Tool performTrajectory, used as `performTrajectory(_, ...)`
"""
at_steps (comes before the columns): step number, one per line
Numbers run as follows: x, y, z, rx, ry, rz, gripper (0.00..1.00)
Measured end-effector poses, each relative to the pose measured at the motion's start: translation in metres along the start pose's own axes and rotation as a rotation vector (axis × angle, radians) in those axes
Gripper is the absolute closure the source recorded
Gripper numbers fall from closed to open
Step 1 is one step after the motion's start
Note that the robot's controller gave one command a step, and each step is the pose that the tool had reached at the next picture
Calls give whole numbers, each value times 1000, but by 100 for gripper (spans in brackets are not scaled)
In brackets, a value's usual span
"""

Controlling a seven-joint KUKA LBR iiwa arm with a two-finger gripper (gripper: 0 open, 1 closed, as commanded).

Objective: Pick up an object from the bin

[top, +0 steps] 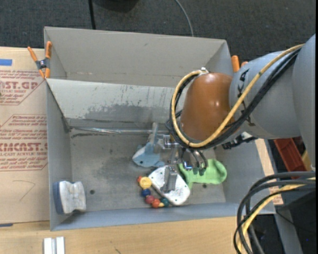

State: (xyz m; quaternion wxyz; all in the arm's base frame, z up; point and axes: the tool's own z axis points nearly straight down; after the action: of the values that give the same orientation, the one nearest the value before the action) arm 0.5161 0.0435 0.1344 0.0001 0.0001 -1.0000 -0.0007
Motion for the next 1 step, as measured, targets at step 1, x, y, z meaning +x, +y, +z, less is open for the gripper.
performTrajectory(1,3,3,19,0,-5,63,0)
